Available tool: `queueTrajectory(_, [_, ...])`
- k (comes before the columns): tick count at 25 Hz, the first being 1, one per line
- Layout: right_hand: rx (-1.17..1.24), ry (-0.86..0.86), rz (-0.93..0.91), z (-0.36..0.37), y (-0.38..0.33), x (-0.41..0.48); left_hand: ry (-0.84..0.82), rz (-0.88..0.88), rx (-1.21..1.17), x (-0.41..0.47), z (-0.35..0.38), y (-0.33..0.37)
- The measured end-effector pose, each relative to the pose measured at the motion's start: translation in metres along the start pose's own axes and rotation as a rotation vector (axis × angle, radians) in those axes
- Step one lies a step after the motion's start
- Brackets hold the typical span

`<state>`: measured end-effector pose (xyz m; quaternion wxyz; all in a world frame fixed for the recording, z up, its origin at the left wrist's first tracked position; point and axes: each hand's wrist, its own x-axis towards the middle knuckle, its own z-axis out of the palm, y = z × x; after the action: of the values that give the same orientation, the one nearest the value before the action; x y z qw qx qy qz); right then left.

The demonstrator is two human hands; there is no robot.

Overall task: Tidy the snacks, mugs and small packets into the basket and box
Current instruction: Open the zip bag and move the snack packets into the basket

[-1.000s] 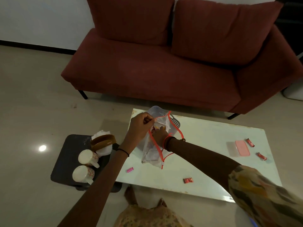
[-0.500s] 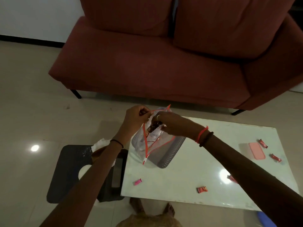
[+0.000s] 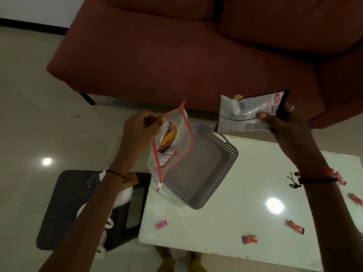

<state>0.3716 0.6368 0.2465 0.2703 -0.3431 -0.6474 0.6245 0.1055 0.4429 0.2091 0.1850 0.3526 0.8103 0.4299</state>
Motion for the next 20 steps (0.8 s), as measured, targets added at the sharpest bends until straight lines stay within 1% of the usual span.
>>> queueTrajectory(1, [-0.139, 0.082, 0.040, -0.011, 0.025, 0.007, 0.034, -0.007, -0.003, -0.003, 0.003, -0.003])
queueTrajectory(3, [-0.491, 0.214, 0.174, -0.025, 0.084, 0.024, 0.076, -0.014, -0.012, -0.008, 0.010, -0.007])
queueTrajectory(4, [-0.650, 0.224, 0.240, -0.027, 0.112, 0.032, 0.094, -0.011, -0.009, -0.010, 0.013, -0.008])
queueTrajectory(5, [-0.761, 0.190, 0.292, -0.025, 0.139, 0.039, 0.113, -0.004, -0.006, -0.011, 0.014, -0.008])
queueTrajectory(6, [-0.816, 0.140, 0.344, -0.022, 0.162, 0.045, 0.133, 0.003, -0.004, -0.012, 0.016, -0.009])
queueTrajectory(8, [-0.823, 0.082, 0.453, -0.015, 0.201, 0.056, 0.175, 0.005, -0.005, -0.013, 0.017, -0.013])
queueTrajectory(10, [-0.823, 0.050, 0.511, -0.014, 0.235, 0.063, 0.211, -0.015, -0.009, -0.013, 0.023, -0.018])
queueTrajectory(12, [-0.839, 0.029, 0.506, -0.012, 0.258, 0.068, 0.233, -0.027, 0.005, -0.014, 0.026, -0.021])
queueTrajectory(16, [-0.832, 0.072, 0.452, -0.011, 0.282, 0.073, 0.228, -0.029, 0.014, -0.020, 0.032, -0.020])
queueTrajectory(20, [-0.998, 0.017, 0.382, -0.008, 0.289, 0.078, 0.203, -0.049, 0.030, -0.025, 0.040, -0.019])
